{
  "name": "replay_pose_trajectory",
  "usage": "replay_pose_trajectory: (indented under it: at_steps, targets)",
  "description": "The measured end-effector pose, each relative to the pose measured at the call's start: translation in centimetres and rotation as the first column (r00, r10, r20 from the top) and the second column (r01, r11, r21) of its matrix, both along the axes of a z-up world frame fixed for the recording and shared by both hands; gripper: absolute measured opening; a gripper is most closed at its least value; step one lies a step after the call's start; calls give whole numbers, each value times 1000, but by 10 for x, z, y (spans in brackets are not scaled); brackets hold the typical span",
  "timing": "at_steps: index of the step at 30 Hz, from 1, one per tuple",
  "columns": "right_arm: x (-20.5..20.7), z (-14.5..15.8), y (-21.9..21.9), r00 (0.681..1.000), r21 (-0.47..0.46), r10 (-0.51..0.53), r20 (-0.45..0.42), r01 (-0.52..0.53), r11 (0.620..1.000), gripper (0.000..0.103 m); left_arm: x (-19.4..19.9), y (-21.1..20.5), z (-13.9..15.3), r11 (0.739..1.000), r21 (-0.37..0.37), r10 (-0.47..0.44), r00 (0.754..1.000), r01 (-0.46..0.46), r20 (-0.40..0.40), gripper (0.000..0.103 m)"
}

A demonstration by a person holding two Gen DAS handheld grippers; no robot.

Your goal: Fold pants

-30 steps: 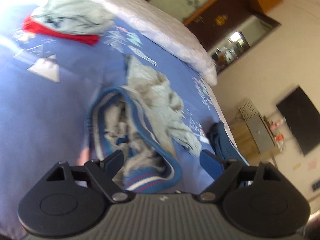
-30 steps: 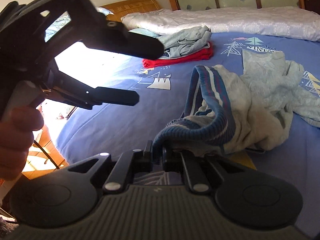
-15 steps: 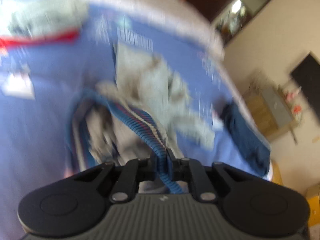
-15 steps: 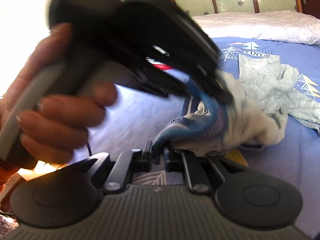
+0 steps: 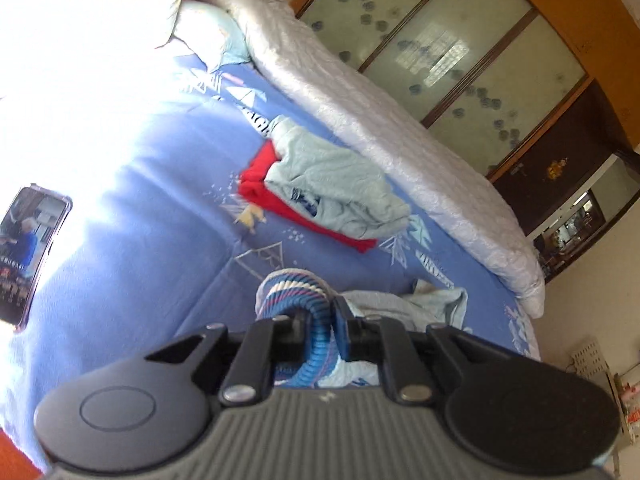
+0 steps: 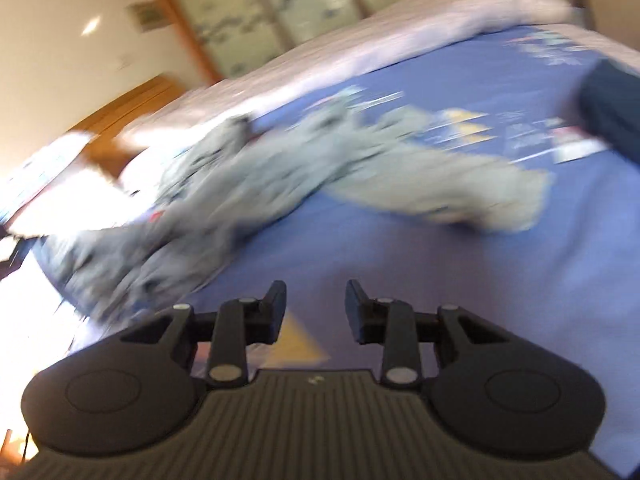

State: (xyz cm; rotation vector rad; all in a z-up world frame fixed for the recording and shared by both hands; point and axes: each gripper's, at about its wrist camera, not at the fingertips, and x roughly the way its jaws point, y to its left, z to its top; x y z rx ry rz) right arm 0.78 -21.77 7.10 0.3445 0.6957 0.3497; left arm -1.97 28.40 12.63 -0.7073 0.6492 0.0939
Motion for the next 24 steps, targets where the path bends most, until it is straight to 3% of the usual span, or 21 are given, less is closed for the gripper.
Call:
replay_pose_trajectory:
  at_steps: [3, 6, 10, 12, 15, 16, 17, 18, 20, 24]
  targets:
    - [28, -7, -9, 994, -4, -110, -29, 109, 994, 36, -2, -15, -31, 1000, 5, -10, 998, 10, -61, 23]
    - [63, -14, -28, 977, 6, -209, -49, 209, 978, 50, -5, -10, -50, 999, 29, 24, 995, -21, -93, 48]
    - [97, -30, -68, 944, -7, -326, -59, 326, 945, 62, -6, -1, -53, 998, 49, 54, 994, -50, -93, 51]
    - [113, -40, -78, 932, -16, -352, -82, 352, 936, 63, -1, 2, -57, 997, 58, 63, 993, -58, -103, 46]
    - [141, -57, -83, 932, 21, -330, -151, 337, 941, 62, 5, 3, -62, 998, 46, 45, 992, -39, -120, 12]
    - [148, -63, -80, 930, 20, -322, -175, 331, 944, 58, 6, 3, -63, 999, 27, 38, 992, -35, -124, 10]
    - [153, -68, -77, 923, -1, -328, -203, 335, 942, 38, 5, 3, -62, 999, 13, 43, 991, -42, -123, 9]
    - [159, -73, -76, 913, -30, -337, -230, 340, 940, 37, 5, 3, -59, 999, 15, 44, 992, -42, -115, 9]
    - [161, -67, -80, 914, -16, -337, -224, 343, 939, 14, -1, 6, -41, 999, 35, 37, 997, -35, -74, 9]
    - [141, -7, -115, 913, 31, -399, -84, 402, 915, 12, -20, 31, 14, 1000, -18, 13, 998, -12, 55, 9]
